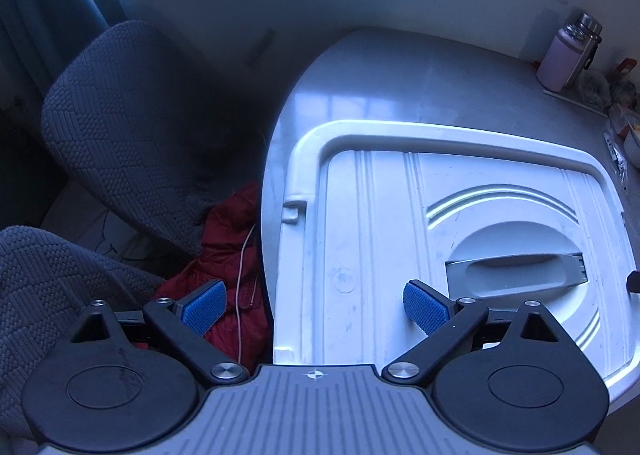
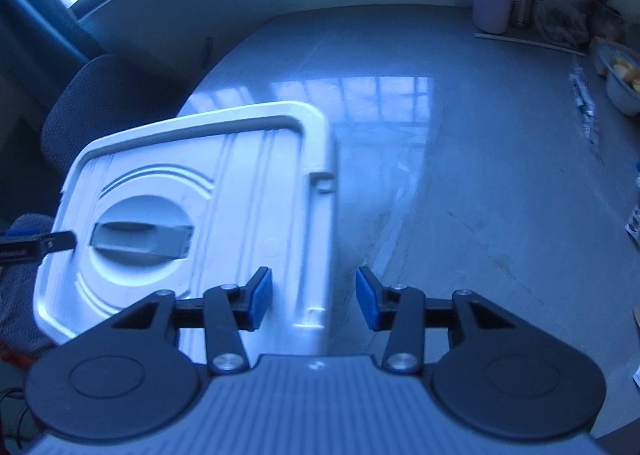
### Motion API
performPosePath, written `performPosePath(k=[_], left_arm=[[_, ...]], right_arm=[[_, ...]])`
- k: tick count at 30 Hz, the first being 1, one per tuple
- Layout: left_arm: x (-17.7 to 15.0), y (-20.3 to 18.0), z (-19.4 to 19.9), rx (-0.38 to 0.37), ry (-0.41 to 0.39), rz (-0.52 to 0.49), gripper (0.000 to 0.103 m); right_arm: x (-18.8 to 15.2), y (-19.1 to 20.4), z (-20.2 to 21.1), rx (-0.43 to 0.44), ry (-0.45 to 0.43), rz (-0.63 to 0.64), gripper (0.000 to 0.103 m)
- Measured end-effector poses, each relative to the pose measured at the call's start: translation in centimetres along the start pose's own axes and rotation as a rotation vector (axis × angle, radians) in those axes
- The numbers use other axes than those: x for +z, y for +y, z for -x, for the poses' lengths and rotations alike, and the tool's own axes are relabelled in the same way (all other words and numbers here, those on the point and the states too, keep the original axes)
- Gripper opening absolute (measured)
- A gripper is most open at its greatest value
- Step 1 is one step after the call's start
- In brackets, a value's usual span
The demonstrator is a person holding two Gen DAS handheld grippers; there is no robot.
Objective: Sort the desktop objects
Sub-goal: 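Open the left gripper and lift both grippers away from the lid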
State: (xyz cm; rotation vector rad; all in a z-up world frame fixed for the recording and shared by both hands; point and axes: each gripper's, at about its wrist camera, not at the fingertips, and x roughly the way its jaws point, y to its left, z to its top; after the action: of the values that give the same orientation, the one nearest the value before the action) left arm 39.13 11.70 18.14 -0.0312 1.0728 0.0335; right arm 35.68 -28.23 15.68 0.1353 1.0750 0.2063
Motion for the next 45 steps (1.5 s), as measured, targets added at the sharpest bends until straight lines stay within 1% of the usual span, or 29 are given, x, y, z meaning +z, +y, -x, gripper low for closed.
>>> performPosePath(k=[5, 6, 10, 11, 12, 13, 14, 16, 21, 25, 27, 29, 30, 33, 34, 35, 37, 39, 40, 42, 45], left_arm=[[-0.1, 0.4, -0.6, -0.019, -0.010, 0.019, 0.097], [0.0, 0.4, -0.7, -0.021, -0.010, 0.024, 0.098], [-0.1, 0.1, -0.6, -0.010, -0.016, 0.016, 0.098], [-0.1, 0.2, -0.7, -0.013, -0.017, 0.020, 0.098], [0.0, 0.1, -0.7, -0.020, -0.017, 0.026, 0.098], [0.1, 0.2, -0.8, -0.032, -0.017, 0.034, 0.097], [0.1, 0.4, -1.0, -0.051, -0.018, 0.045, 0.097], [0.2, 0.5, -1.6, -0.081, -0.018, 0.061, 0.098], [0.4, 0.5, -2.3, -0.089, -0.050, 0.068, 0.098], [0.9, 0.4, -2.8, -0.080, -0.070, 0.061, 0.103], [1.1, 0.3, -2.8, -0.079, -0.066, 0.067, 0.102], [1.2, 0.1, -2.2, -0.072, -0.056, 0.051, 0.099], [1.1, 0.1, -1.9, -0.065, -0.062, 0.045, 0.099], [0.8, 0.6, -1.0, -0.048, -0.069, 0.044, 0.100], [0.7, 0.7, -1.0, -0.038, -0.062, 0.037, 0.100], [0.5, 0.8, -1.3, -0.021, -0.049, 0.019, 0.103], [0.0, 1.3, -1.6, -0.047, -0.065, 0.030, 0.103], [0.0, 1.9, -1.9, -0.081, -0.069, 0.060, 0.103], [0.0, 2.1, -2.0, -0.093, -0.074, 0.067, 0.103], [0.0, 2.1, -2.2, -0.104, -0.088, 0.066, 0.103], [0.6, 1.8, -2.4, -0.112, -0.098, 0.041, 0.103]], right_arm=[[0.2, 0.8, -0.2, -0.048, -0.023, 0.046, 0.047], [0.4, 0.7, -0.2, -0.073, -0.033, 0.045, 0.052], [0.2, 0.9, -0.2, -0.078, -0.035, 0.053, 0.051], [0.2, 0.9, -0.2, -0.070, -0.035, 0.057, 0.044], [0.2, 0.9, -0.2, -0.041, -0.029, 0.051, 0.033], [0.4, 0.7, -0.2, 0.002, -0.022, 0.038, 0.024], [0.5, 0.8, -0.3, 0.010, -0.022, 0.033, 0.021], [0.6, 0.9, -0.4, 0.007, -0.028, 0.026, 0.021], [0.8, 0.8, -0.7, -0.007, -0.050, 0.012, 0.022], [0.9, 1.1, -0.9, -0.027, -0.067, 0.005, 0.024], [0.9, 1.3, -0.8, -0.043, -0.070, 0.002, 0.024], [0.6, 1.6, -0.6, -0.050, -0.062, -0.004, 0.024], [0.5, 1.6, -0.5, -0.055, -0.065, -0.006, 0.024], [0.3, 1.7, -0.5, -0.071, -0.072, -0.006, 0.027], [0.3, 1.7, -0.6, -0.074, -0.074, -0.002, 0.028], [0.3, 1.7, -0.6, -0.078, -0.075, 0.001, 0.029], [0.5, 1.9, -0.7, -0.090, -0.081, 0.015, 0.030], [0.5, 2.0, -0.8, -0.109, -0.089, 0.030, 0.036], [0.4, 2.0, -0.8, -0.113, -0.090, 0.032, 0.037], [0.2, 1.7, -0.7, -0.109, -0.098, 0.021, 0.040], [-0.1, 1.6, -0.6, -0.117, -0.107, 0.005, 0.040]])
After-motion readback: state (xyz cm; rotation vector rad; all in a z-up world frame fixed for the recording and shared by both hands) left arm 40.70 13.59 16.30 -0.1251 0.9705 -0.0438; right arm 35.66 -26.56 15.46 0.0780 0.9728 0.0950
